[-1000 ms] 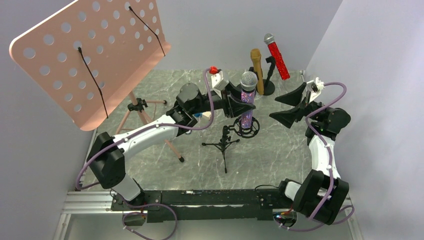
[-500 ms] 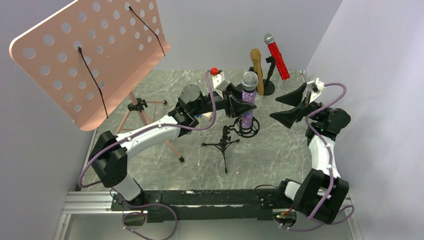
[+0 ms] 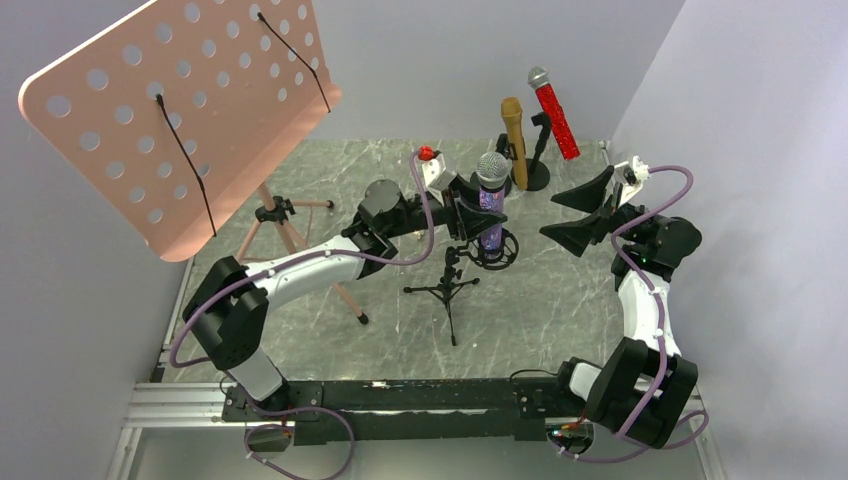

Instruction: Attach the microphones to the stand

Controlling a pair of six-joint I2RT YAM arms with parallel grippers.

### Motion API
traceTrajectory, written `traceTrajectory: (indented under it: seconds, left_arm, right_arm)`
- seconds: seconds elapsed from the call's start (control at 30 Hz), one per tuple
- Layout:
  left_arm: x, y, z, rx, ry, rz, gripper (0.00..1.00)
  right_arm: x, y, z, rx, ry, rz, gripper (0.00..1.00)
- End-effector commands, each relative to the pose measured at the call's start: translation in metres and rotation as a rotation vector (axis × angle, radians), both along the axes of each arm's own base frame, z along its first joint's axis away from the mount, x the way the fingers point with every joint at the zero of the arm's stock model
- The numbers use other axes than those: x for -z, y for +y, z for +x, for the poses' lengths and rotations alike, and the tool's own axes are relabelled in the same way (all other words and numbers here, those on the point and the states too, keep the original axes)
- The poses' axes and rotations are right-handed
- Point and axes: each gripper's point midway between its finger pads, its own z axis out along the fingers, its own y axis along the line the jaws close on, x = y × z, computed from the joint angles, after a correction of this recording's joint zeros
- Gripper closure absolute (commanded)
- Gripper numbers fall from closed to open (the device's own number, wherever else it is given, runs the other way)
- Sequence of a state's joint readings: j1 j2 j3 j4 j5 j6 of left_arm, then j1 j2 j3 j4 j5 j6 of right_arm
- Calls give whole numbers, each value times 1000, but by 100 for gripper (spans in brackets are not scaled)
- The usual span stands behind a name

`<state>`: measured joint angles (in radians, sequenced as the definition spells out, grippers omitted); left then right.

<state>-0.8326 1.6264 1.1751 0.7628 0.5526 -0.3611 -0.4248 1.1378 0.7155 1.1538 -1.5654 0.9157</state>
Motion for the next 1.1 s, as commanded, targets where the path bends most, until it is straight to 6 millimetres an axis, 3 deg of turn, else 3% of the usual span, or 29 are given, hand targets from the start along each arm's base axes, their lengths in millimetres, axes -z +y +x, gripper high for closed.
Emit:
traceTrajectory:
  seconds: [0.0, 0.3, 0.57, 0.97, 1.07]
  left_arm:
    - [-20, 10, -11, 9, -92, -86, 100]
    - [23, 8, -25, 27, -72, -6, 100]
    - [54, -1, -25, 30, -72, 100, 100]
    - [75, 0, -19, 11, -63, 188, 100]
    - [66, 2, -19, -1, -59, 179, 87]
  right_arm:
    - [2, -1, -4, -18, -42, -44, 0]
    - [5, -2, -2, -19, -31, -40, 0]
    - [5, -2, -1, -19, -27, -37, 0]
    - [7, -2, -1, -21, -17, -35, 0]
    - [8, -3, 0, -20, -12, -33, 0]
